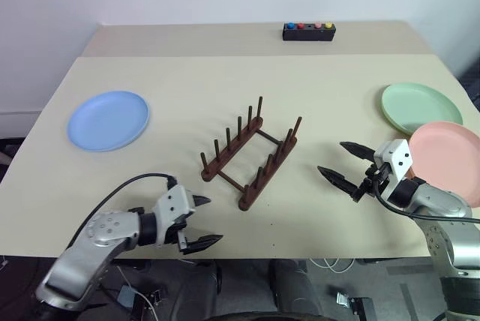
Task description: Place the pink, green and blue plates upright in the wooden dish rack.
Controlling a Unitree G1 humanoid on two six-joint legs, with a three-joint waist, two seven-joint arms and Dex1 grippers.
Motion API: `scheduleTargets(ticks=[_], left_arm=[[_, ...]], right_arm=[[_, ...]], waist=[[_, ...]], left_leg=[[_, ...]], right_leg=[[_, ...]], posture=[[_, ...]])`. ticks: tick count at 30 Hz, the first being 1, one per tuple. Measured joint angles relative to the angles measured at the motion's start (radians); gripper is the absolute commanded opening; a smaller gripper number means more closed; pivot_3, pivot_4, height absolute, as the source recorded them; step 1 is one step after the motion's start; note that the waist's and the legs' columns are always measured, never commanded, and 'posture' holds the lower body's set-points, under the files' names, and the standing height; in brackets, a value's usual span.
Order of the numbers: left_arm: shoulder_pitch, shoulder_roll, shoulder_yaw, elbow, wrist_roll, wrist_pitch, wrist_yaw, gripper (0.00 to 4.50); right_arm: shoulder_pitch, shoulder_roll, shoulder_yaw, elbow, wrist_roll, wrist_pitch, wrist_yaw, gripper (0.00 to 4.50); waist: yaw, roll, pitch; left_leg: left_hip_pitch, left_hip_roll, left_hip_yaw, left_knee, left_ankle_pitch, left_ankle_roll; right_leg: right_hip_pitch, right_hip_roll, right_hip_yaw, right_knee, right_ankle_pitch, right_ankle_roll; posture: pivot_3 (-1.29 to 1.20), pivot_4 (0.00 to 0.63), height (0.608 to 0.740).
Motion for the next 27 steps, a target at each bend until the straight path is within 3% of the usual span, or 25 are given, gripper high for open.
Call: scheduleTargets(ticks=[11, 14, 20, 27], left_arm=[[-0.067, -0.199, -0.087, 0.075, 0.086, 0.005, 0.175, 4.5], [-0.08, -0.233, -0.086, 0.099, 0.089, 0.004, 0.202, 3.68], [-0.097, -0.252, -0.074, 0.13, 0.101, -0.009, 0.241, 0.73], [-0.097, -0.252, -0.076, 0.137, 0.13, -0.032, 0.253, 0.7]], right_arm=[[0.086, -0.036, -0.008, -0.127, 0.06, 0.097, 0.03, 4.47], [0.075, -0.036, -0.008, -0.127, 0.059, 0.097, 0.03, 4.5], [0.057, -0.036, -0.006, -0.112, 0.056, 0.093, 0.035, 4.5], [0.046, -0.036, -0.005, -0.088, 0.055, 0.076, 0.049, 4.5]], waist=[[0.002, 0.0, -0.001], [0.003, 0.0, -0.001], [0.003, 0.0, -0.001], [0.004, 0.0, -0.001]], left_leg=[[0.002, 0.0, 0.0, 0.001, 0.0, 0.0], [0.003, 0.0, -0.001, 0.001, 0.0, 0.0], [0.003, -0.001, -0.001, 0.0, 0.0, 0.0], [0.003, -0.001, -0.001, 0.001, 0.0, 0.0]], right_leg=[[0.003, 0.0, 0.0, 0.0, 0.0, 0.001], [0.004, 0.0, 0.0, 0.0, 0.0, 0.001], [0.004, 0.0, 0.0, 0.0, 0.0, 0.002], [0.004, 0.0, 0.0, 0.0, -0.001, 0.001]], posture=[[0.0, 0.15, 0.74], [0.0, 0.15, 0.74], [0.0, 0.15, 0.74], [0.0, 0.15, 0.74]])
